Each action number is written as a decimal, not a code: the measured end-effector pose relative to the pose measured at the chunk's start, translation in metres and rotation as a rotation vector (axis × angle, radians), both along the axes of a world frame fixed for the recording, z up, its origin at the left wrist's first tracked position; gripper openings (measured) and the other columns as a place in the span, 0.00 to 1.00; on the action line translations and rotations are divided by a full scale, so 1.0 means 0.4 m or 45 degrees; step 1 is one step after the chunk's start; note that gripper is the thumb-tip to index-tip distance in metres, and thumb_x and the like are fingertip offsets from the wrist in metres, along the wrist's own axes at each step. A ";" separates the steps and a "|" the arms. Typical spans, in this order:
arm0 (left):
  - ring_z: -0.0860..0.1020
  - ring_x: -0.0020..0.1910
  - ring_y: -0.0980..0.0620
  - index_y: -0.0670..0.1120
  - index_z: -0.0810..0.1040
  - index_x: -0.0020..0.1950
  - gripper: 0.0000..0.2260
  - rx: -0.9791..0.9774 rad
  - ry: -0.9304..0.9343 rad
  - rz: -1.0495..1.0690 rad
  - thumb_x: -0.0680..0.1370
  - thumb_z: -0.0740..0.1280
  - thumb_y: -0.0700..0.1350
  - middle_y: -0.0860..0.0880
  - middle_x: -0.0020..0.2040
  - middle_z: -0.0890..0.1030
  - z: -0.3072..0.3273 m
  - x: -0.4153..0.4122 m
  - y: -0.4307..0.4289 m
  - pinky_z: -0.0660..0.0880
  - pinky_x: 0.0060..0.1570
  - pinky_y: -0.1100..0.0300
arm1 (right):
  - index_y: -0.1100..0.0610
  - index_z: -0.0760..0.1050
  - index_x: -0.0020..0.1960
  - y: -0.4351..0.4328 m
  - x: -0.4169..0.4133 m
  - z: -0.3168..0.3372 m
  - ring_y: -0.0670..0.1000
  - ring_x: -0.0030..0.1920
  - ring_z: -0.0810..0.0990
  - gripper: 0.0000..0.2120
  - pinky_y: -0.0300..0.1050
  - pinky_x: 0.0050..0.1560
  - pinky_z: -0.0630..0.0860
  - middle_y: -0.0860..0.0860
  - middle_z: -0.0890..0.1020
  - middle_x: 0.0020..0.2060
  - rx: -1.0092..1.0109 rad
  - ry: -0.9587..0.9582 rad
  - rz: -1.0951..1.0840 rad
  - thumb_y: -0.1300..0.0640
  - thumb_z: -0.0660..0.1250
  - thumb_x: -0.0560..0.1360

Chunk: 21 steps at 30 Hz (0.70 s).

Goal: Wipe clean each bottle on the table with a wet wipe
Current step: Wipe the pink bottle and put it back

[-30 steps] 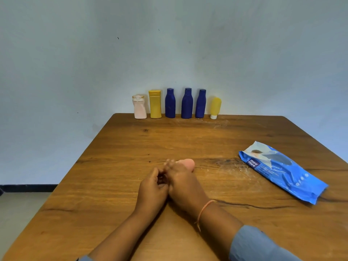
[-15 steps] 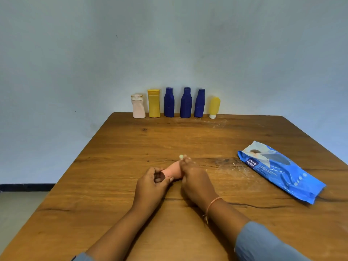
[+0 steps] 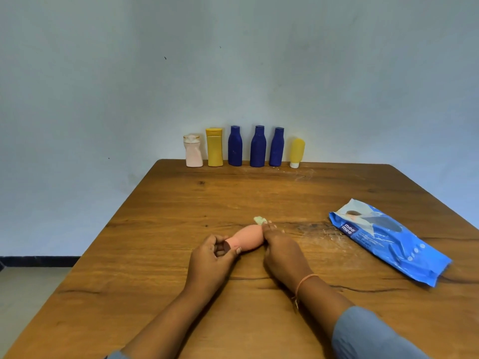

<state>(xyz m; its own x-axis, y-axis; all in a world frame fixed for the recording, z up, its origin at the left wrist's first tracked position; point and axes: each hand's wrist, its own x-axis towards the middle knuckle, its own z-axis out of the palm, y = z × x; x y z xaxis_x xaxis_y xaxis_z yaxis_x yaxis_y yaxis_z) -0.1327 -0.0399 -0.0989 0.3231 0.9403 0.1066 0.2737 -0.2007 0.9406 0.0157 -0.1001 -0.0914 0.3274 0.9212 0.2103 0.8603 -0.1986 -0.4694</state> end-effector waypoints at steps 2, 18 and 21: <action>0.80 0.37 0.62 0.50 0.74 0.42 0.10 -0.024 0.007 0.014 0.70 0.74 0.39 0.55 0.40 0.81 0.000 0.005 0.003 0.75 0.39 0.70 | 0.59 0.55 0.75 -0.007 -0.008 0.002 0.50 0.74 0.55 0.28 0.38 0.72 0.49 0.55 0.57 0.75 -0.003 0.035 -0.037 0.66 0.54 0.76; 0.82 0.40 0.51 0.49 0.76 0.42 0.05 -0.093 -0.026 0.051 0.72 0.71 0.41 0.46 0.40 0.83 0.014 0.003 -0.001 0.79 0.44 0.55 | 0.58 0.52 0.76 -0.012 -0.046 0.006 0.48 0.75 0.53 0.29 0.40 0.74 0.48 0.53 0.56 0.75 -0.059 0.000 0.058 0.64 0.54 0.76; 0.80 0.38 0.62 0.52 0.74 0.51 0.16 -0.031 0.031 -0.075 0.70 0.73 0.37 0.53 0.43 0.81 0.023 -0.007 -0.013 0.76 0.39 0.70 | 0.58 0.50 0.76 -0.011 -0.054 0.004 0.49 0.75 0.54 0.29 0.41 0.73 0.53 0.53 0.54 0.75 -0.095 0.034 -0.021 0.64 0.54 0.76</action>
<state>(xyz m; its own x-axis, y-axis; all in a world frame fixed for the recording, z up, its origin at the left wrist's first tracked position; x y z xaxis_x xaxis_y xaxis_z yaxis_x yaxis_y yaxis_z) -0.1357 -0.0453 -0.0897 0.3805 0.9217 0.0754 0.2850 -0.1945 0.9386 -0.0057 -0.1043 -0.0896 0.3470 0.9284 0.1325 0.8441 -0.2476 -0.4756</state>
